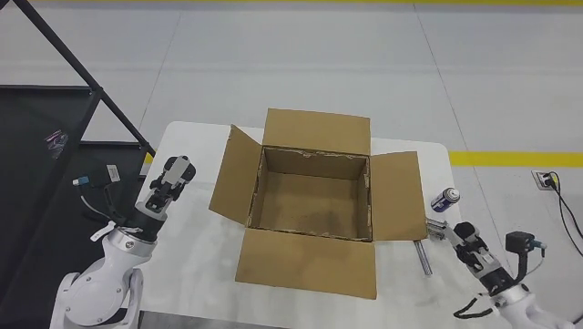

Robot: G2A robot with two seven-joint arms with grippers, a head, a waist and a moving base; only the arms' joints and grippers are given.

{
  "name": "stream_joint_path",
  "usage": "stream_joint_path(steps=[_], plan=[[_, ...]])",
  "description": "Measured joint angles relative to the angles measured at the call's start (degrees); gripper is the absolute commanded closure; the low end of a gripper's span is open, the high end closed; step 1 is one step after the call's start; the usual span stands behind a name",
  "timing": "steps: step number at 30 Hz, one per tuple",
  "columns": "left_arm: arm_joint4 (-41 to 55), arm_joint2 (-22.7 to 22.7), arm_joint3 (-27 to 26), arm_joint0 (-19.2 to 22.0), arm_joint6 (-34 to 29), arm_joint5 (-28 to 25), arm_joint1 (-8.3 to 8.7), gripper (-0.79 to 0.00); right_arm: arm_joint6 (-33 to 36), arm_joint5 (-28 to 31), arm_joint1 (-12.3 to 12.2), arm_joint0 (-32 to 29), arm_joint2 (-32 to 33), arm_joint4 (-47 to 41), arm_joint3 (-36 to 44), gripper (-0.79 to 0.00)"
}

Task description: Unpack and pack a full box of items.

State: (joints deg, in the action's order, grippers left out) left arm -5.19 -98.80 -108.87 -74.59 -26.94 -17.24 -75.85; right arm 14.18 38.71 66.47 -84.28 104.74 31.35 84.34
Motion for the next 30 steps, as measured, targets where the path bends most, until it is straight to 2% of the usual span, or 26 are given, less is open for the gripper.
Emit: stream_joint_path(steps=[5, 8, 19, 24, 30], plan=[[-1.06, 0.36, -0.54, -0.64, 0.58, -0.79, 0.28, -0.785, 18.50, -8.78, -1.04, -1.60, 2.04, -17.53, 12.20, -0.785], [-1.80, 0.09, -0.83, -0.99, 1.78, -0.83, 0.43, -0.785, 27.34, -13.00, -1.37, -1.64, 2.75, -25.45, 15.30, -0.785], [-1.15, -1.00, -1.15, -0.86, 4.94, -0.24, 0.91, -0.785, 23.75, -13.13, -1.34, -1.60, 2.32, -23.07, 15.15, -0.785], [-1.27, -0.72, -1.16, -0.54, 4.47, -0.64, 1.19, -0.785, 24.72, -18.71, -1.61, 1.11, 0.24, -21.16, 17.12, -0.785], [-1.05, -1.61, -2.22, -2.00, 5.08, -1.39, 1.49, -0.785, 31.16, -26.37, -2.28, 8.55, -3.67, -18.62, 17.00, -0.785]])
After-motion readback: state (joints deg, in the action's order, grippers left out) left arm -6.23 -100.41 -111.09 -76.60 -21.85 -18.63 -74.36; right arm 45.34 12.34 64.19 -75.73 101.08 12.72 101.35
